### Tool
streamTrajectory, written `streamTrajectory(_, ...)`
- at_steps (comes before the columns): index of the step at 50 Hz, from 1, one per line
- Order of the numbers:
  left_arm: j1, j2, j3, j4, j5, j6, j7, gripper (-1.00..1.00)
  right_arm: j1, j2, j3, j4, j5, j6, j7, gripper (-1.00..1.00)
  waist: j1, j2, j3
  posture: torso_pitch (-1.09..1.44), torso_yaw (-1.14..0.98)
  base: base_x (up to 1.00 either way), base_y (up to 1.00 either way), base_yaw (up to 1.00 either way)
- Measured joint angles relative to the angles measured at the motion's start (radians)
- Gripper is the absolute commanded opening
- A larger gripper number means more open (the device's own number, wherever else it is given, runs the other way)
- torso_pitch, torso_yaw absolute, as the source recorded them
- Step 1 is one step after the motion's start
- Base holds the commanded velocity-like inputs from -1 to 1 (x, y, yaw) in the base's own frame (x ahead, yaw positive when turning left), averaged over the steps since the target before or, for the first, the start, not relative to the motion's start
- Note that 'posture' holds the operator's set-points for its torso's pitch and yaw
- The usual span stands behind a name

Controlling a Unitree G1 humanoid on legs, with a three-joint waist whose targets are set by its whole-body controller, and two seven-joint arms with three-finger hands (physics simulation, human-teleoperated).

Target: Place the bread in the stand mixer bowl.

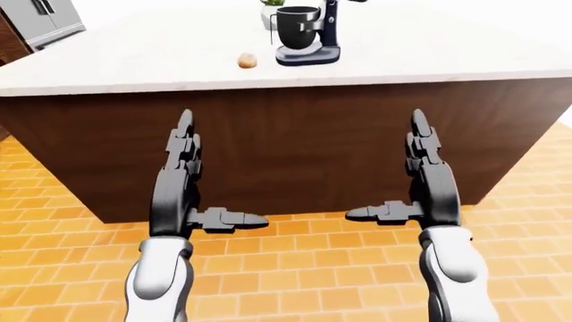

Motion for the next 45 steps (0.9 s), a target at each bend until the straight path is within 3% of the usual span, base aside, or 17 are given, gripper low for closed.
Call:
streamTrajectory(2, -0.013, 0.004, 0.010, -0.012, 0.001, 0.013, 0.001, 1.00, -0.009, 0.001, 0.008, -0.004, 0.000, -0.003, 0.000, 1.00, 0.000, 0.037, -0.004, 0.00, 0.00, 0.11, 0.00, 0.00)
streamTrajectory(7, -0.021, 0.013, 0.034, -0.015, 0.007, 0.042, 0.008, 1.00, -0.002, 0.009, 0.033, 0.005, 0.008, 0.001, 0.013, 1.00, 0.017, 0.030, -0.002, 0.00, 0.00, 0.12, 0.00, 0.00)
streamTrajectory(10, -0.007, 0.009, 0.027, -0.010, 0.007, 0.008, 0.012, 1.00, -0.005, 0.008, 0.024, -0.001, 0.009, 0.004, 0.013, 1.00, 0.014, 0.008, -0.010, 0.00, 0.00, 0.11, 0.00, 0.00)
streamTrajectory(15, -0.029, 0.010, 0.027, -0.022, 0.004, 0.029, 0.008, 1.00, -0.013, 0.004, 0.022, -0.012, 0.007, -0.007, 0.007, 1.00, 0.018, -0.069, -0.014, 0.00, 0.00, 0.12, 0.00, 0.00)
streamTrajectory(17, -0.033, 0.007, 0.015, -0.025, 0.001, 0.045, 0.005, 1.00, -0.006, 0.001, 0.012, -0.003, 0.005, -0.004, 0.005, 1.00, 0.004, -0.050, -0.004, 0.00, 0.00, 0.12, 0.00, 0.00)
streamTrajectory(21, -0.014, 0.006, 0.010, -0.011, -0.006, 0.032, -0.002, 1.00, -0.002, 0.001, 0.005, 0.005, 0.000, 0.013, 0.002, 1.00, 0.001, -0.042, -0.003, 0.00, 0.00, 0.12, 0.00, 0.00)
streamTrajectory(25, -0.012, 0.007, 0.021, -0.015, -0.003, 0.014, 0.002, 1.00, -0.009, 0.001, 0.013, -0.010, 0.000, 0.004, 0.004, 1.00, 0.001, 0.005, 0.005, 0.00, 0.00, 0.12, 0.00, 0.00)
streamTrajectory(28, 0.000, 0.008, 0.023, -0.009, -0.003, -0.012, 0.004, 1.00, -0.014, 0.005, 0.019, -0.016, -0.002, 0.002, 0.005, 1.00, 0.002, 0.054, -0.008, 0.00, 0.00, 0.12, 0.00, 0.00)
streamTrajectory(31, 0.002, 0.012, 0.040, 0.011, 0.000, 0.005, 0.006, 1.00, -0.003, 0.011, 0.040, 0.001, 0.000, 0.009, 0.012, 1.00, 0.015, 0.037, 0.001, 0.00, 0.00, 0.12, 0.00, 0.00)
streamTrajectory(35, -0.018, 0.016, 0.044, -0.011, 0.001, 0.033, 0.009, 1.00, -0.004, 0.010, 0.035, -0.002, -0.001, 0.015, 0.015, 1.00, 0.014, 0.006, -0.008, 0.00, 0.00, 0.12, 0.00, 0.00)
streamTrajectory(38, -0.021, 0.017, 0.039, -0.028, -0.001, 0.025, 0.008, 1.00, -0.010, 0.009, 0.031, -0.017, -0.004, 0.005, 0.011, 1.00, 0.018, -0.032, -0.009, 0.00, 0.00, 0.12, 0.00, 0.00)
streamTrajectory(40, -0.019, 0.016, 0.039, -0.029, -0.002, 0.017, 0.007, 1.00, -0.012, 0.008, 0.031, -0.024, -0.004, 0.001, 0.011, 1.00, 0.017, -0.073, -0.018, 0.00, 0.00, 0.12, 0.00, 0.00)
streamTrajectory(42, 0.008, 0.002, 0.021, -0.004, -0.005, -0.015, 0.006, 1.00, -0.007, 0.001, 0.018, -0.015, -0.006, 0.001, 0.010, 1.00, 0.001, -0.058, -0.013, 0.00, 0.00, 0.12, 0.00, 0.00)
streamTrajectory(45, 0.010, 0.004, 0.015, 0.016, -0.010, 0.005, -0.003, 1.00, -0.001, 0.002, 0.007, -0.002, -0.011, 0.014, 0.005, 1.00, -0.002, -0.059, -0.007, 0.00, 0.00, 0.12, 0.00, 0.00)
